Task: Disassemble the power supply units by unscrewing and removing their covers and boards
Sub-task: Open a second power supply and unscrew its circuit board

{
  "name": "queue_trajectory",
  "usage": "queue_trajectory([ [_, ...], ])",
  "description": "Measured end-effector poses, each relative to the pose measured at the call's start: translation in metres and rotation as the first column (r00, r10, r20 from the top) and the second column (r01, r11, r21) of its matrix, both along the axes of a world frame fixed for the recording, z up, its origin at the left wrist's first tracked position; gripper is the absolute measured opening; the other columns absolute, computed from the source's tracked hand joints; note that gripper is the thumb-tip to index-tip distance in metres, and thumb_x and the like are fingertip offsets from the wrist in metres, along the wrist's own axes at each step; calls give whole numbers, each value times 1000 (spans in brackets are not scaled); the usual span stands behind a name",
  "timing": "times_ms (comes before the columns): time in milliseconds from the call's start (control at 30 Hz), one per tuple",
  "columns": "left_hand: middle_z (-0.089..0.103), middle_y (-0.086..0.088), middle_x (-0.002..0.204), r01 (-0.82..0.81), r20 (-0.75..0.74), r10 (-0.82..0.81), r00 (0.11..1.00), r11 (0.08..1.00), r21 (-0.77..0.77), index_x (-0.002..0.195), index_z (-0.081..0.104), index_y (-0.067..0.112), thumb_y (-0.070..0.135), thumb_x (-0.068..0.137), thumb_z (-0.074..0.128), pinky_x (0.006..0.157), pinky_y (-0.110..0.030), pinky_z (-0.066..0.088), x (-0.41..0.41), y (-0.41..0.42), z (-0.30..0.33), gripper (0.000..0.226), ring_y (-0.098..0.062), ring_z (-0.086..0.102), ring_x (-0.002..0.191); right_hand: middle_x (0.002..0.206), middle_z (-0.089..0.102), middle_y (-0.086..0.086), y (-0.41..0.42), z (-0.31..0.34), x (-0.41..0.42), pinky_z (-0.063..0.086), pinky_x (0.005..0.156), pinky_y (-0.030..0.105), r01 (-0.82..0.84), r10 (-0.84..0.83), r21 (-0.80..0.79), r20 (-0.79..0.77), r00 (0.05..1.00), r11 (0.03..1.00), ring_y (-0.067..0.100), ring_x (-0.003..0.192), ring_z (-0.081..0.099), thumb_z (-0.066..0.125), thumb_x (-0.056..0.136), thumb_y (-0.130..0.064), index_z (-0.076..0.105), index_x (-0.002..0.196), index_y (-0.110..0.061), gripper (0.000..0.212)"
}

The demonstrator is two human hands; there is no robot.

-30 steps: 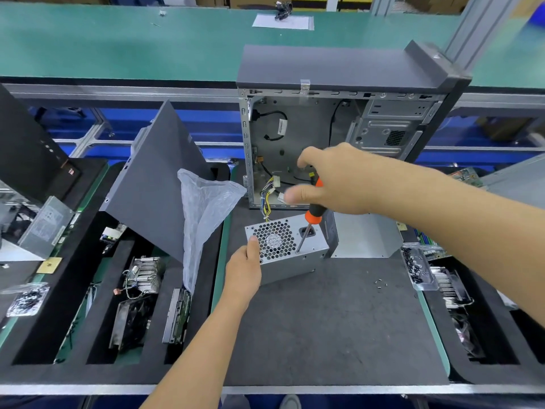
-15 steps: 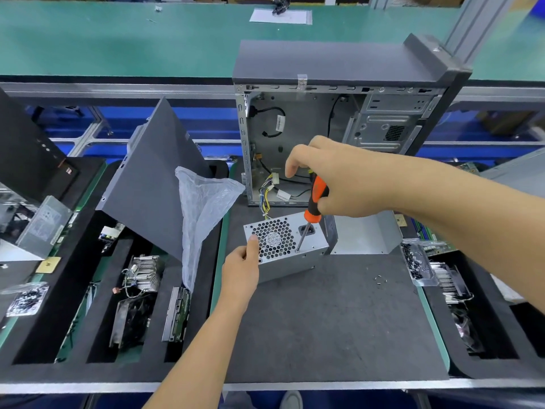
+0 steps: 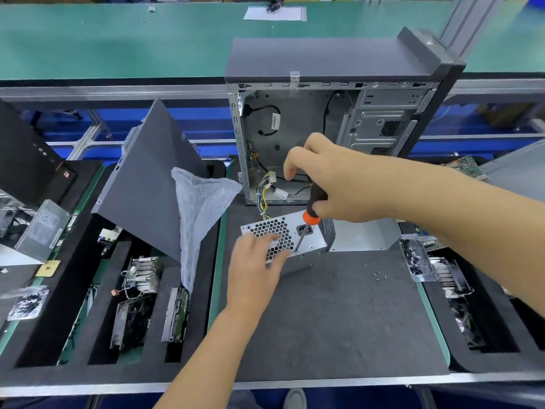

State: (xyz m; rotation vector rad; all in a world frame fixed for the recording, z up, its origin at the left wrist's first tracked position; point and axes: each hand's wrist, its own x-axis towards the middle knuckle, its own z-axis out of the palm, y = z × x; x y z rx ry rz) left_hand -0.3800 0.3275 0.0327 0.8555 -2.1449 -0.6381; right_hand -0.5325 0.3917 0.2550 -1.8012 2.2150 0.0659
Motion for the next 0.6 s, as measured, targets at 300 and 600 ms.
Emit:
queue_trajectory([
  [300, 48, -7, 69, 140, 149, -120, 981, 982, -128, 88, 76, 3, 6, 73, 88, 51, -28, 37, -20, 8, -2, 19, -26, 50, 62, 108, 37, 7, 6, -6, 4, 48, 69, 44, 45, -42, 4, -289, 956, 999, 32, 70, 49, 44, 101, -52, 20, 117, -29, 37],
  [600, 54, -6, 75, 111, 181, -116, 977, 993, 41, 90, 78, 5, 15, 82, 83, 62, -29, 40, -21, 7, 8, 13, -25, 54, 75, 107, 30, -3, 9, -2, -5, 49, 59, 42, 21, -21, -51, 0, 1000, 998, 26, 68, 54, 72, 82, -21, 38, 120, -29, 52],
])
